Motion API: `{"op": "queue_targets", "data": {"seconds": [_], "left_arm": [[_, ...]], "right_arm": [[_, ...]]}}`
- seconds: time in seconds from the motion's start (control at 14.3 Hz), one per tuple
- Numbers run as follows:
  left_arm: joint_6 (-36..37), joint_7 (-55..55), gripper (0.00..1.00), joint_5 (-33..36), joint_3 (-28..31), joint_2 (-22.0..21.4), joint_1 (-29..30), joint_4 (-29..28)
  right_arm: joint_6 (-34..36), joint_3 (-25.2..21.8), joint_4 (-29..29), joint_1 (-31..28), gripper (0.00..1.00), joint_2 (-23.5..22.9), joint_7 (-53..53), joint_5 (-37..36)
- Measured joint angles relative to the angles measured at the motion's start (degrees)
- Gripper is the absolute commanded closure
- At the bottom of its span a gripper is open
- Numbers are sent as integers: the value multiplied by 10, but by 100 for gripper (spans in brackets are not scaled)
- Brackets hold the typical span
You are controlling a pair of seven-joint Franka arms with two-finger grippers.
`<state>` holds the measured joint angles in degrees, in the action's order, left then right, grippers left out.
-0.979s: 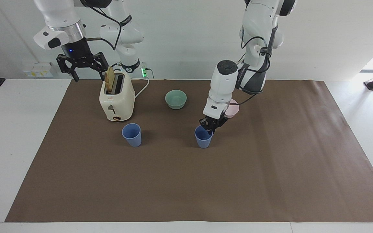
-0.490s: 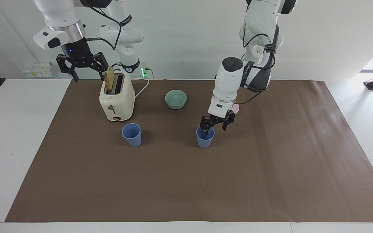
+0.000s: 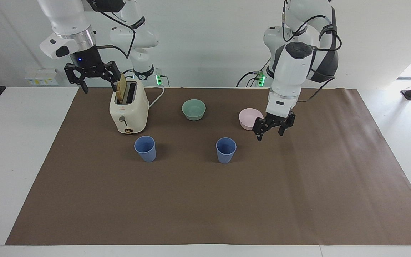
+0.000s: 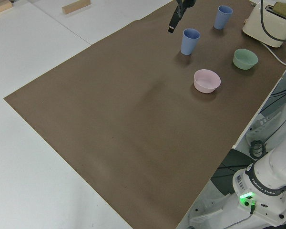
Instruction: Stack blue cups with both arms
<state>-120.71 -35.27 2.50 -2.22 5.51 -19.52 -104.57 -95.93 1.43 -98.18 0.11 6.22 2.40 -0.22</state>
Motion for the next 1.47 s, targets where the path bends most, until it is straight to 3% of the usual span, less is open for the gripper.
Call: {"op": "queue_targets", "data": {"seconds": [0.35, 0.84, 1.05, 1.47], "left_arm": [[46, 130, 0, -15, 1, -18, 58, -2], [115, 359, 0, -41, 2, -39, 160, -4], [138, 379, 0, -42, 0, -52, 167, 6], [256, 379, 0, -33, -2, -67, 168, 99]], "right_arm": [[-78, 1, -59, 3, 0, -46, 0, 0], [-188, 4, -69, 28, 0, -158, -5, 1], [-191, 4, -71, 34, 0, -176, -8, 17], [-191, 3, -77, 33, 0, -192, -9, 25]]}}
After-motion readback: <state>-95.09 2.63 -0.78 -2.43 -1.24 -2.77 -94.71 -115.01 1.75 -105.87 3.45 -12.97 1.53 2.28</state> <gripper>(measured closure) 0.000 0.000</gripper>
